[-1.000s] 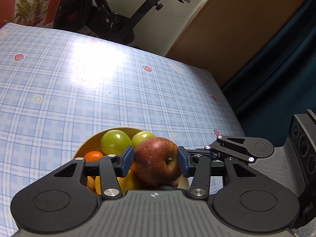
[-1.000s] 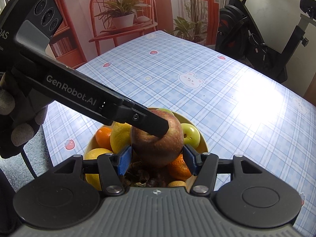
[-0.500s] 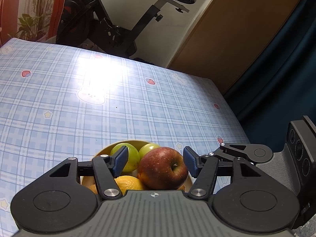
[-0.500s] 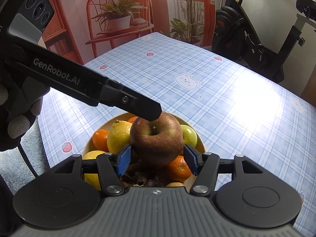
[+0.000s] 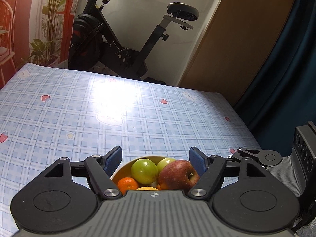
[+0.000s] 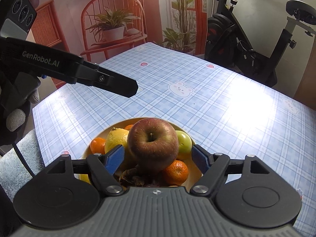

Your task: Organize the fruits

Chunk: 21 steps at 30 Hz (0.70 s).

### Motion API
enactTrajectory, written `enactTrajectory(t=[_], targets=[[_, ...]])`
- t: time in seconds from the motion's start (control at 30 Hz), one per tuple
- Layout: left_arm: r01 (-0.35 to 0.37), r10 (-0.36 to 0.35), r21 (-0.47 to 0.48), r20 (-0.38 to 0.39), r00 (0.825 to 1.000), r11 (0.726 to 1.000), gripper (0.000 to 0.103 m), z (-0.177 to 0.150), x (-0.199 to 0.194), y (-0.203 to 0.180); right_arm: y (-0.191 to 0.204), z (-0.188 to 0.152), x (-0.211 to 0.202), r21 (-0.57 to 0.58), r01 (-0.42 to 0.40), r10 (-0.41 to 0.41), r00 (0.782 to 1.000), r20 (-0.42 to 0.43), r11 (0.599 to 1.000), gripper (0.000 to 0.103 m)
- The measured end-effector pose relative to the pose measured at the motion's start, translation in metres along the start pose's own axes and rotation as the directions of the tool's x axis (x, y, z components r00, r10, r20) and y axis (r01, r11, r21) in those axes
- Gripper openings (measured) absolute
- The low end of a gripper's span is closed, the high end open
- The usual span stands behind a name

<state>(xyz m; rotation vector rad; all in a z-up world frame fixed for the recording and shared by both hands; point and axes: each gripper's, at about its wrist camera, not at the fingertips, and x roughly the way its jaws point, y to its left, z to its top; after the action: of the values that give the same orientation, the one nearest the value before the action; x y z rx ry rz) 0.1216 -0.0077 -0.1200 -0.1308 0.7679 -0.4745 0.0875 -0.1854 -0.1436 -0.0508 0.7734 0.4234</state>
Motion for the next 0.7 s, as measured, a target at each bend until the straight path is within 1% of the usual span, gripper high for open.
enactTrajectory(t=[0.23, 0.47, 0.7], targets=[[-0.038, 0.037, 0.033, 0.025, 0.999, 0.999, 0.079, -0.0016, -0.0065, -0.004, -0.0035, -0.0031, -0.0041, 0.028, 0.001, -0.002, 1.0, 0.02, 1.0, 0.083], [-0.056, 0.054, 0.058, 0.029, 0.998, 0.997, 0.079, -0.0026, -0.0076, -0.0041, -0.0042, -0.0072, -0.0014, 0.037, -0.001, 0.001, 1.0, 0.009, 0.999, 0.083], [-0.078, 0.076, 0.07, 0.033, 0.997, 0.994, 0.079, -0.0014, -0.0081, -0.0033, -0.0055, -0.0081, -0.0051, 0.052, 0.009, -0.011, 1.0, 0.026, 0.999, 0.083]])
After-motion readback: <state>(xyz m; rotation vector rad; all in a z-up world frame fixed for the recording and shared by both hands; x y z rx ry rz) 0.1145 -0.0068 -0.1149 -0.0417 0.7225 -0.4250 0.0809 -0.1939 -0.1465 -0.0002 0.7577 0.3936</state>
